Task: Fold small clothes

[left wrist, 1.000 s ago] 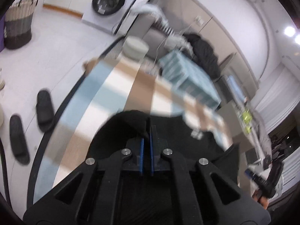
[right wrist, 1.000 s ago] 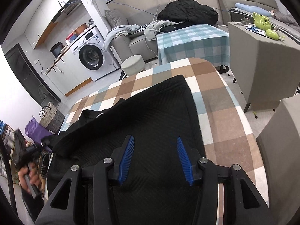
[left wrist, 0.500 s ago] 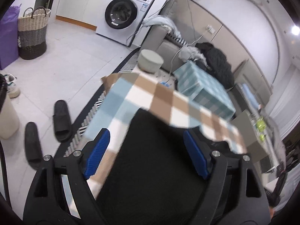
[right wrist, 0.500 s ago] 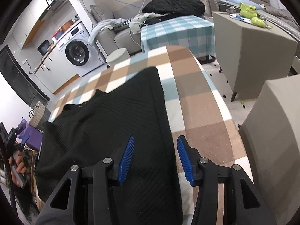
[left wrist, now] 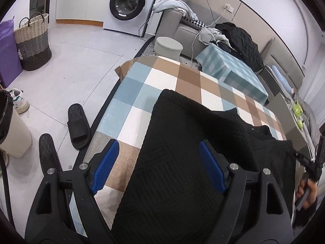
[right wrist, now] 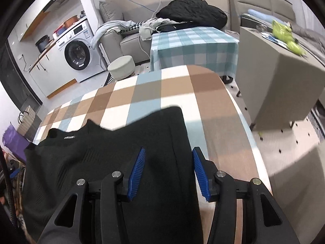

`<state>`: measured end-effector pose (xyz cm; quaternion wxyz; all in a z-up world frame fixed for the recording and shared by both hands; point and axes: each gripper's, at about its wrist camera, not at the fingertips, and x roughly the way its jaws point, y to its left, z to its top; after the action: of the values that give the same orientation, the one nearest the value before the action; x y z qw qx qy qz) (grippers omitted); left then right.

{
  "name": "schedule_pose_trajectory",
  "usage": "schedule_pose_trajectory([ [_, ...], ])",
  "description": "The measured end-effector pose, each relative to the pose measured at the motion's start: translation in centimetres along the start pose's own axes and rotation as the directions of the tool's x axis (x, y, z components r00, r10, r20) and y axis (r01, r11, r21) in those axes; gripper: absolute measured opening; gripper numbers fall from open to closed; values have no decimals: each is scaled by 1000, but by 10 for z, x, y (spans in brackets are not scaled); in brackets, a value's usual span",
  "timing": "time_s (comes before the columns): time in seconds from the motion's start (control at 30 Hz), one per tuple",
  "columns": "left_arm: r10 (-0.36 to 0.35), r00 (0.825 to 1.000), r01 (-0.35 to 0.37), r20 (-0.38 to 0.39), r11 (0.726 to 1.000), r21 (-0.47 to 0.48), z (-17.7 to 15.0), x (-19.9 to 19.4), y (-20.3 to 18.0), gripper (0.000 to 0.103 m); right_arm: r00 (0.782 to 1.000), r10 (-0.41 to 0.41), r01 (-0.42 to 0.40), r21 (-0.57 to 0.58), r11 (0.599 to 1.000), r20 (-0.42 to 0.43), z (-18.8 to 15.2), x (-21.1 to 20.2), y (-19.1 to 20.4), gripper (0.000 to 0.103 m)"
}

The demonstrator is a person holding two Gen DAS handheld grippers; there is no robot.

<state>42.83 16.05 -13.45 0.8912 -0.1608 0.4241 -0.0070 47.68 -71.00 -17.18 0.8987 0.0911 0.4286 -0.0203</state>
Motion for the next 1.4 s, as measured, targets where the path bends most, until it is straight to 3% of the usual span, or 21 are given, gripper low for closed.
schedule_pose_trajectory([
  [0.03, 2, 1000, -2, -2, 1000, 3, 0, 1, 0, 78, 1000, -7, 7, -17, 1000, 9, 2, 1, 2, 26],
  [0.07, 2, 1000, -2, -1, 1000, 4, 1, 1, 0, 78, 1000, 0, 1, -46, 999, 20, 4, -1, 3, 5],
  [0.17, 5, 1000, -5, 11, 1000, 1, 2, -2, 3, 78, 983, 139, -137, -22, 990, 120, 10, -27, -5, 4],
  [0.23, 7, 1000, -7, 13, 1000, -3, 3, -2, 5, 78, 954, 197, -216, 65, 974, 226, 14, -48, -23, 4],
  [0.3, 17, 1000, -17, 12, 1000, -4, 3, -2, 6, 78, 956, 163, -207, 172, 963, 243, 19, -50, -38, 4],
  [0.4, 16, 1000, -16, 0, 1000, -13, 3, 2, 8, 78, 986, 54, -83, 182, 980, 157, 22, -30, -36, 5],
  [0.5, 30, 999, -30, -12, 1000, -2, 3, 8, 6, 78, 998, 29, -40, 207, 977, 54, 20, -10, -37, 11],
  [0.57, 42, 999, -42, -26, 999, 16, 4, 14, 4, 78, 999, 38, -45, 224, 973, 34, 18, -5, -40, 15],
  [0.67, 61, 997, -59, -43, 997, 50, 8, 28, -5, 78, 998, 58, -60, 207, 977, 15, 14, -3, -37, 29],
  [0.8, 66, 995, -59, -74, 994, 94, 18, 52, -22, 78, 998, 59, -60, 164, 985, 7, 6, -6, -31, 37],
  [0.87, 55, 995, -46, -89, 994, 101, 20, 60, -27, 65, 998, 57, -56, 144, 988, 0, -1, -9, -29, 38],
  [0.93, 38, 995, -28, -92, 994, 103, 21, 66, -33, 22, 999, 54, -53, 126, 991, -5, -4, -10, -27, 38],
  [0.97, 14, 996, -5, -87, 995, 101, 20, 66, -34, 15, 998, 55, -54, 118, 992, -3, -6, -12, -28, 38],
  [1.1, -14, 1000, 12, 16, 993, 117, 18, 44, -38, 9, 998, 62, -63, 108, 992, 10, -10, -21, -29, 38],
  [1.23, -19, 987, 8, 162, 998, 69, 24, 12, -33, 6, 998, 62, -65, 123, 990, 28, -13, -28, -34, 38],
  [1.3, 10, 989, -14, 146, 1000, 27, 29, 18, -28, 6, 998, 58, -61, 133, 989, 25, -14, -29, -36, 38],
  [1.4, 58, 996, -56, 63, 998, -34, 31, 36, -20, 7, 998, 61, -61, 136, 989, 5, -17, -27, -36, 38],
])
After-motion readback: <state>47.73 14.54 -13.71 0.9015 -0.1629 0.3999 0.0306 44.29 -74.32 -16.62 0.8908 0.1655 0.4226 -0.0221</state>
